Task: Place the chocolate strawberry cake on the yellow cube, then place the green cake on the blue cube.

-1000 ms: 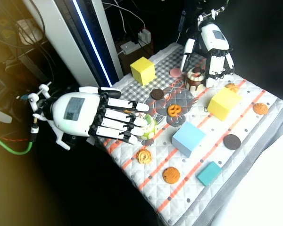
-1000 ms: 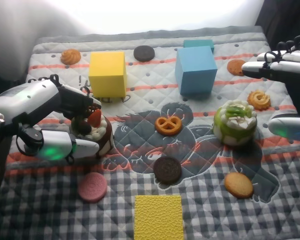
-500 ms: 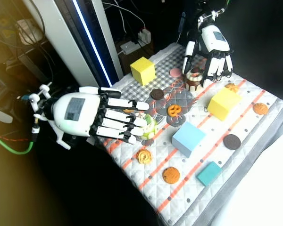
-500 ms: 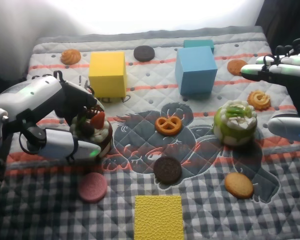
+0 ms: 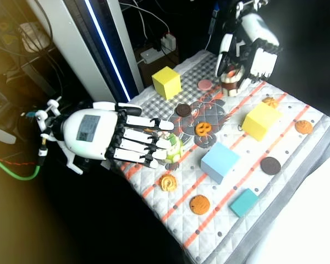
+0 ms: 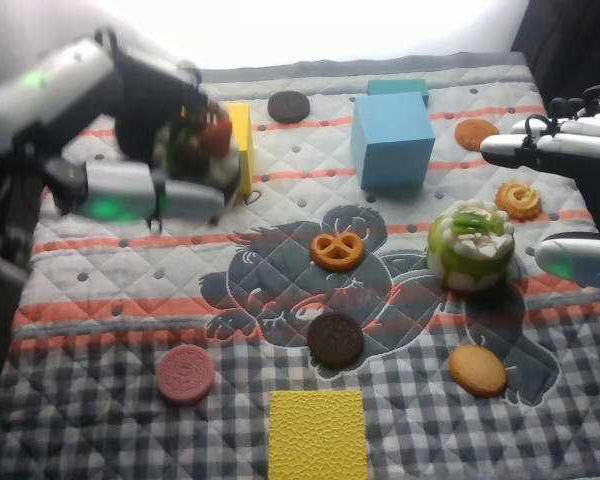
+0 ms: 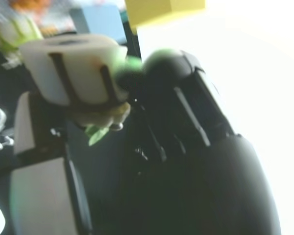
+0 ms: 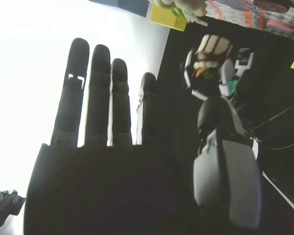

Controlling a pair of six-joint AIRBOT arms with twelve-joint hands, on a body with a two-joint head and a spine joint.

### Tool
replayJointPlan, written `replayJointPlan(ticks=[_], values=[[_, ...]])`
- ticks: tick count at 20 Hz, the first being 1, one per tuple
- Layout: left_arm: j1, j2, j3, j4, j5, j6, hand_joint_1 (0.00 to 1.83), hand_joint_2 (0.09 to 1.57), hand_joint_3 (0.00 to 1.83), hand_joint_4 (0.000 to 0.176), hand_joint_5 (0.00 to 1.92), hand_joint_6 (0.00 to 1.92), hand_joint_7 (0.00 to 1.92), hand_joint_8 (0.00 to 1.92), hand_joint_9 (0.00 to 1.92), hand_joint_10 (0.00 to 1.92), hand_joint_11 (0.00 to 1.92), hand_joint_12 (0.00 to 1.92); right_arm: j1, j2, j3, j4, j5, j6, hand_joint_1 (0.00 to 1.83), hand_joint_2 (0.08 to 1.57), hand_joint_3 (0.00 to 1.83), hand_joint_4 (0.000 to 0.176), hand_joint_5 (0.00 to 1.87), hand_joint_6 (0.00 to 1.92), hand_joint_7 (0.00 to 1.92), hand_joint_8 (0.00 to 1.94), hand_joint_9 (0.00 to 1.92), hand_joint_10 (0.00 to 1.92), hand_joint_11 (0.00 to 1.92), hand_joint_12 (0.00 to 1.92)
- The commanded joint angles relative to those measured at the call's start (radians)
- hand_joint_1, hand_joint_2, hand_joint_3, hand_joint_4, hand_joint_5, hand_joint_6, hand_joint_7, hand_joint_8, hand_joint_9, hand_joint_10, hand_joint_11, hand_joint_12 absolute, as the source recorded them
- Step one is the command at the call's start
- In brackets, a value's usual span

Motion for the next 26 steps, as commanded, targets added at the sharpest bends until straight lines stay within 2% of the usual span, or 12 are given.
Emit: replayJointPlan(ticks=[1,2,5,7,9,14,16,17,21,24,25,26], values=[[-0.036,-0.01,0.024,0.0,-0.107,-0.009,1.4,1.04,0.0,0.0,1.05,0.79,1.2,0.56,1.08,0.99,0.87,1.2,0.005,-0.002,0.008,0.02,0.123,0.01,0.17,1.21,0.0,0.147,0.31,0.0,0.37,0.0,0.46,0.01,0.24,0.85],[-0.067,-0.029,0.053,-0.006,-0.086,-0.009,1.29,1.04,0.0,0.0,1.07,0.81,1.23,0.58,1.1,0.76,0.88,1.26,0.005,-0.004,0.01,0.02,0.123,0.01,0.16,1.22,0.0,0.136,0.31,0.01,0.38,0.0,0.47,0.01,0.23,0.85],[-0.138,-0.072,0.125,-0.022,-0.021,-0.01,1.26,1.04,0.0,0.0,1.06,0.78,1.22,0.66,1.22,0.61,1.06,1.27,0.006,-0.011,0.016,0.02,0.123,0.01,0.17,1.21,0.0,0.133,0.32,0.0,0.36,0.0,0.44,0.0,0.21,0.84],[-0.18,-0.102,0.178,-0.033,0.03,-0.01,1.27,1.04,0.0,0.0,1.07,0.77,1.24,0.64,1.27,0.58,1.07,1.28,0.01,-0.017,0.021,0.019,0.123,0.011,0.16,1.21,0.0,0.137,0.32,0.0,0.38,0.01,0.48,0.02,0.24,0.86],[-0.193,-0.122,0.215,-0.044,0.066,-0.01,1.27,1.04,0.0,0.0,1.09,0.71,1.23,0.68,1.21,0.58,0.96,1.33,0.011,-0.021,0.025,0.018,0.123,0.012,0.17,1.21,0.0,0.114,0.34,0.01,0.4,0.01,0.49,0.01,0.24,0.85],[-0.216,-0.18,0.295,-0.058,0.144,-0.009,1.28,1.04,0.0,0.0,1.07,0.71,1.22,0.74,1.19,0.66,0.93,1.36,0.012,-0.03,0.033,0.017,0.123,0.016,0.14,1.2,0.0,0.093,0.35,0.01,0.4,0.0,0.5,0.01,0.26,0.85],[-0.216,-0.194,0.314,-0.069,0.161,-0.009,1.27,1.04,0.0,0.0,1.08,0.68,1.2,0.77,1.18,0.67,0.91,1.36,0.012,-0.032,0.036,0.017,0.123,0.017,0.1,1.22,0.0,0.056,0.36,0.0,0.4,0.0,0.51,0.0,0.28,0.83],[-0.216,-0.198,0.322,-0.078,0.169,-0.005,1.27,1.05,0.0,0.0,1.09,0.67,1.19,0.78,1.17,0.66,0.91,1.31,0.013,-0.033,0.036,0.017,0.123,0.017,0.1,1.21,0.0,0.063,0.36,0.0,0.39,0.0,0.49,0.0,0.27,0.78],[-0.213,-0.203,0.343,-0.105,0.196,0.013,1.27,1.03,0.0,0.0,1.17,0.55,1.21,0.75,1.19,0.67,0.93,1.31,0.013,-0.036,0.037,0.017,0.123,0.019,0.13,1.23,0.01,0.028,0.37,0.0,0.39,0.0,0.49,0.0,0.28,0.77],[-0.21,-0.203,0.344,-0.108,0.198,0.014,1.27,1.02,0.0,0.0,1.18,0.55,1.22,0.71,1.18,0.7,0.94,1.29,0.013,-0.036,0.037,0.017,0.123,0.022,0.13,1.24,0.0,0.048,0.36,0.0,0.35,0.0,0.46,0.0,0.25,0.76],[-0.207,-0.203,0.345,-0.112,0.198,0.016,1.27,1.02,0.0,0.0,1.18,0.54,1.21,0.72,1.19,0.7,0.94,1.29,0.012,-0.036,0.037,0.017,0.123,0.024,0.14,1.24,0.0,0.038,0.36,0.0,0.37,0.0,0.48,0.01,0.28,0.77],[-0.207,-0.203,0.346,-0.116,0.198,0.017,1.27,1.02,0.0,0.0,1.2,0.52,1.22,0.71,1.2,0.68,0.96,1.26,0.012,-0.036,0.037,0.017,0.123,0.025,0.15,1.25,0.0,0.046,0.36,0.0,0.38,0.01,0.49,0.01,0.28,0.78]])
